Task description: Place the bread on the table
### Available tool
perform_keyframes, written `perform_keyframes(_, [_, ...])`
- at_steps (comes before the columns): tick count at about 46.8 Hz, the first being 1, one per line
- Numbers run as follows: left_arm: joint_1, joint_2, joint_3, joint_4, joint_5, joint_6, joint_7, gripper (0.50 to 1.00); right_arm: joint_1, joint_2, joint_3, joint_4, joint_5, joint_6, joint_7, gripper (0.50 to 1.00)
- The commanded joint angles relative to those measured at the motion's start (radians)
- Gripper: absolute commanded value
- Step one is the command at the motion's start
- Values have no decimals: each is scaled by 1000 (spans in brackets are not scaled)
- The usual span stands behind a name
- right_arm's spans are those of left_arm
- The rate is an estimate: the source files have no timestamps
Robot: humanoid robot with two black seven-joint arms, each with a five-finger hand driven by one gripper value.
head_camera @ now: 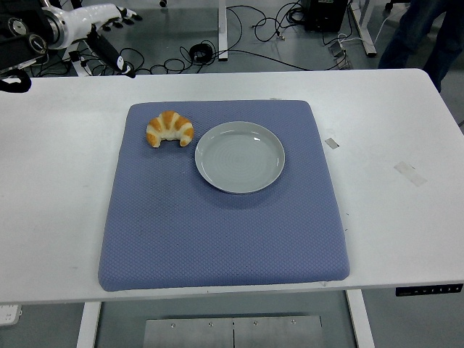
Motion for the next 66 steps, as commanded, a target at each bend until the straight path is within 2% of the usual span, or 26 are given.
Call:
perform_keyframes(1, [26, 11, -52, 2, -37, 22, -2, 980, 0, 0, 0, 0, 0, 0, 0, 1000])
perform_keyframes(9, [116, 18, -187, 2, -123, 112, -5, 978, 0, 0, 0, 0, 0, 0, 0, 1000])
perform_keyframes(17, [231, 20, -342, 3, -136, 160, -2, 980, 0, 0, 0, 0, 0, 0, 0, 1000])
perform_keyframes(22, [270, 17, -382, 5, -139, 171, -5, 978, 0, 0, 0, 0, 0, 0, 0, 1000])
perform_keyframes(26, [305, 18, -458, 7, -151, 206, -9, 978, 0, 0, 0, 0, 0, 0, 0, 1000])
perform_keyframes(32, [372, 17, -585, 7, -159, 207, -14, 978, 0, 0, 0, 0, 0, 0, 0, 1000])
perform_keyframes(44, [484, -28, -713, 28, -159, 212, -40, 978, 0, 0, 0, 0, 0, 0, 0, 1000])
perform_keyframes(56, [543, -121, -825, 183, -160, 195, -75, 980, 0, 0, 0, 0, 0, 0, 0, 1000])
perform_keyframes(66, [543, -204, -862, 347, -162, 128, -95, 980, 0, 0, 0, 0, 0, 0, 0, 1000])
